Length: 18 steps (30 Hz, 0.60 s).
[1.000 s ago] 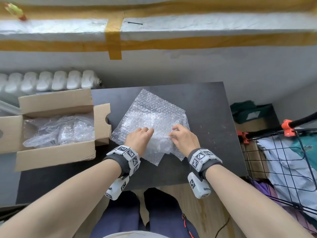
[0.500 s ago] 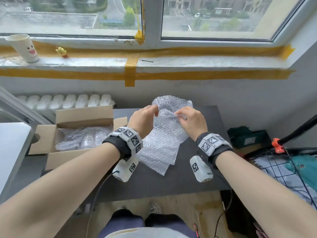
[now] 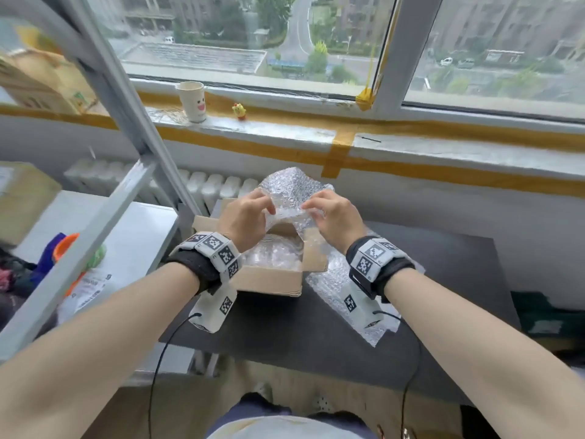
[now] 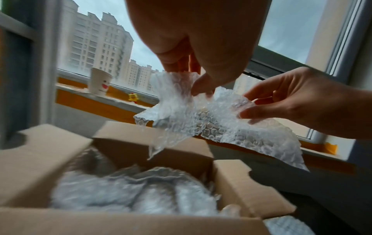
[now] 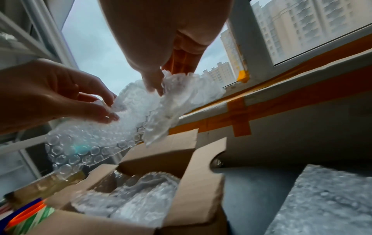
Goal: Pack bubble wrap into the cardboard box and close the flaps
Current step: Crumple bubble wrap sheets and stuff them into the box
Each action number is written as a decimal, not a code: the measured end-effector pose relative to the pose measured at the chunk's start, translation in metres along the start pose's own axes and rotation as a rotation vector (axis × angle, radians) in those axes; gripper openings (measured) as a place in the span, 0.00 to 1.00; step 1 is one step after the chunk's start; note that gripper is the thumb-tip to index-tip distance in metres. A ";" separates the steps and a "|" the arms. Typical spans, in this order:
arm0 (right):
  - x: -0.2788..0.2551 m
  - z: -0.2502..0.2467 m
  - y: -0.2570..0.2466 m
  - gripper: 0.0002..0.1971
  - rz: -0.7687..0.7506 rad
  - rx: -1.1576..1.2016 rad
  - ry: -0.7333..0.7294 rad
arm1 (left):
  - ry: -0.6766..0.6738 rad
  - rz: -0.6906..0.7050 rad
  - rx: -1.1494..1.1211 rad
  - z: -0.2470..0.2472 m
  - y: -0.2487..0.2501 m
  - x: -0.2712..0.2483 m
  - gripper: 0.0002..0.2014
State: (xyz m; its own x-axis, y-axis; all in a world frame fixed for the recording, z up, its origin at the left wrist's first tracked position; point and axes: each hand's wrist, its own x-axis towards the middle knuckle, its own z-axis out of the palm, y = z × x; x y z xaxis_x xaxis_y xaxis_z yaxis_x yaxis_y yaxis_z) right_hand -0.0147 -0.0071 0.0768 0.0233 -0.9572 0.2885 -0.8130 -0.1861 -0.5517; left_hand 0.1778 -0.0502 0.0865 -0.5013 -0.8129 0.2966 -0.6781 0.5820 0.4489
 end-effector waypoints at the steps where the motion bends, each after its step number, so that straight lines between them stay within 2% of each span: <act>1: 0.003 0.009 -0.007 0.07 -0.005 -0.012 -0.046 | -0.018 -0.019 0.014 -0.005 -0.009 -0.006 0.11; 7: 0.009 0.053 -0.031 0.09 0.008 -0.083 -0.315 | -0.195 -0.052 0.056 -0.010 -0.070 -0.037 0.15; 9: 0.007 0.062 -0.031 0.11 0.034 -0.101 -0.413 | -0.319 -0.082 0.063 -0.008 -0.081 -0.041 0.17; 12: 0.006 0.072 -0.029 0.17 0.068 -0.121 -0.545 | -0.534 -0.071 0.128 -0.009 -0.090 -0.044 0.14; 16: 0.007 0.072 -0.034 0.25 0.093 -0.224 -0.682 | -0.611 0.015 0.202 -0.007 -0.098 -0.042 0.10; 18: 0.009 0.069 -0.036 0.27 0.116 -0.237 -0.758 | -0.668 -0.004 0.181 -0.005 -0.098 -0.039 0.10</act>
State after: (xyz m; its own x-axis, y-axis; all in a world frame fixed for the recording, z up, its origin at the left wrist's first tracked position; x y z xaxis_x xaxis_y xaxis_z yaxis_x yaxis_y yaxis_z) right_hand 0.0551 -0.0245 0.0456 0.2504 -0.8733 -0.4178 -0.9345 -0.1052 -0.3401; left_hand 0.2667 -0.0756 0.0346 -0.6832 -0.6595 -0.3136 -0.7302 0.6212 0.2843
